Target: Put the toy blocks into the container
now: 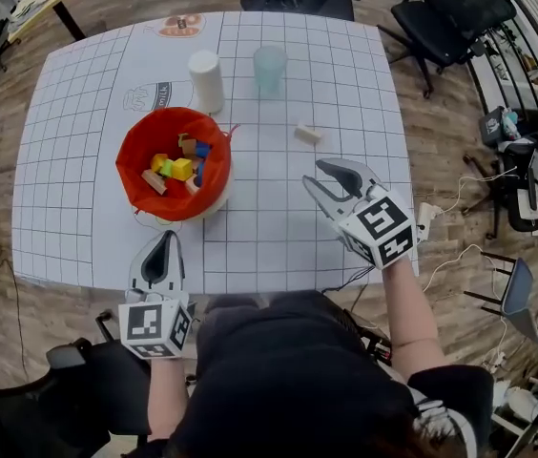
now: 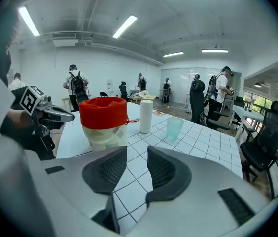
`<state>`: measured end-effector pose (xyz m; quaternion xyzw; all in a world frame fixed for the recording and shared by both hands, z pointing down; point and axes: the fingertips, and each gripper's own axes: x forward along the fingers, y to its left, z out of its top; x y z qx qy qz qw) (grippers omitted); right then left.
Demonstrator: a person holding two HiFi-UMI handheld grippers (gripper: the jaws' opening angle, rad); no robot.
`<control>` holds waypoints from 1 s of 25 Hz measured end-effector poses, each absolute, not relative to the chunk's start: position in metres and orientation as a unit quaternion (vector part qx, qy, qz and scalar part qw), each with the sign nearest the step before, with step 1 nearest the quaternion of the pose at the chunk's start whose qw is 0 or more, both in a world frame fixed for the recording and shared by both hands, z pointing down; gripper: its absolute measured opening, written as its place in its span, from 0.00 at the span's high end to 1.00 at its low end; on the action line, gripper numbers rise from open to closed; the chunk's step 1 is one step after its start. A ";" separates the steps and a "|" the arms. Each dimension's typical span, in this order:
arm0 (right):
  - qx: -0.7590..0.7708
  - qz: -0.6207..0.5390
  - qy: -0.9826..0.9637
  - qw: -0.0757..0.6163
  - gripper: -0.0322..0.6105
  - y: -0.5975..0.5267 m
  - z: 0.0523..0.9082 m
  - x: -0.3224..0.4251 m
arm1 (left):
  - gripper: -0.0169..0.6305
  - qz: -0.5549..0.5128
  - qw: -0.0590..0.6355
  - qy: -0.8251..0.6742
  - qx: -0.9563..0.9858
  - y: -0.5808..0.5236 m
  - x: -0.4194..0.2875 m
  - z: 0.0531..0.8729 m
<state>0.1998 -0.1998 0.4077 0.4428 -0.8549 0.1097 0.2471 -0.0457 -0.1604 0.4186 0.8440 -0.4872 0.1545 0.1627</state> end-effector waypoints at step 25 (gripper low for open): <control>0.451 0.068 -0.822 0.340 0.67 -0.311 0.525 0.257 | 0.93 0.212 0.195 -0.629 0.722 -0.169 -0.066 0.460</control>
